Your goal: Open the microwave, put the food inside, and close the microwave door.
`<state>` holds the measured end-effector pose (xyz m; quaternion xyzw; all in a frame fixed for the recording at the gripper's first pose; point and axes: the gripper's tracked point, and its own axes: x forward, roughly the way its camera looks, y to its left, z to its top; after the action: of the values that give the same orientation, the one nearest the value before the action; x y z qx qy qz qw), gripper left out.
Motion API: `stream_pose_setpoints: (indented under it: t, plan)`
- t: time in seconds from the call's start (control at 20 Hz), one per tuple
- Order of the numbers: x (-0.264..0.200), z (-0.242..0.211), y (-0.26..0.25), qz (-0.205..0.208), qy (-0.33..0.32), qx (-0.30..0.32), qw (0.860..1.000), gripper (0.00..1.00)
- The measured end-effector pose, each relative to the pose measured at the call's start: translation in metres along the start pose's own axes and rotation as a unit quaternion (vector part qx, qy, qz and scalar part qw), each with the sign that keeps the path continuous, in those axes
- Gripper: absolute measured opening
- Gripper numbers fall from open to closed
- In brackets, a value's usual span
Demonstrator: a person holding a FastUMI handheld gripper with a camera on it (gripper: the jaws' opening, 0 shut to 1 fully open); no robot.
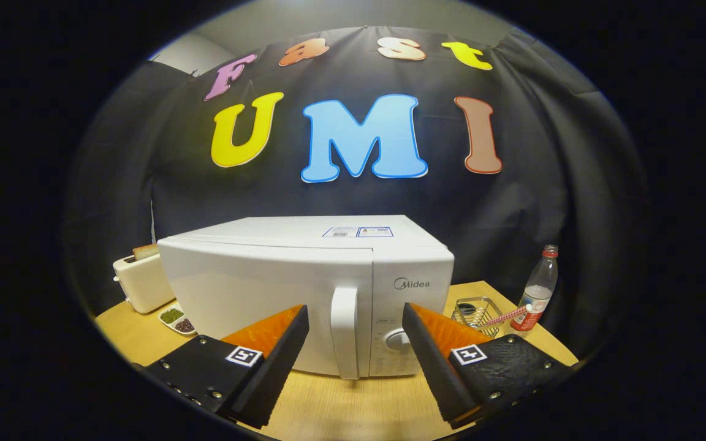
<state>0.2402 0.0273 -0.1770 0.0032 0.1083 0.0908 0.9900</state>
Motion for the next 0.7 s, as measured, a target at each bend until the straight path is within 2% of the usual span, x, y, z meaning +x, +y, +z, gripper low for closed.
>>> stream_pose_setpoints:
  t: [0.05, 0.2, 0.25, 0.4, 0.45, 0.5, 0.6, 0.65, 0.7]
  plan:
    - [0.005, -0.006, 0.002, 0.001, 0.007, -0.002, 1.0, 0.93]
    - [0.017, -0.023, 0.006, 0.005, 0.028, -0.008, 1.0, 0.92]
    - [0.019, -0.03, 0.007, 0.008, 0.037, -0.007, 0.999, 0.76]
    - [0.03, -0.038, 0.005, 0.0, 0.046, -0.009, 0.999, 0.74]
    - [0.019, -0.036, 0.007, -0.004, 0.047, -0.007, 0.999, 0.42]
    - [0.026, -0.038, 0.006, -0.003, 0.046, -0.006, 0.999, 0.39]
    - [0.029, -0.043, 0.009, 0.003, 0.052, 0.005, 0.999, 0.39]
    - [0.019, -0.039, 0.011, 0.007, 0.052, 0.01, 0.999, 0.39]
    - [0.037, -0.046, 0.009, 0.005, 0.055, 0.006, 0.998, 0.27]
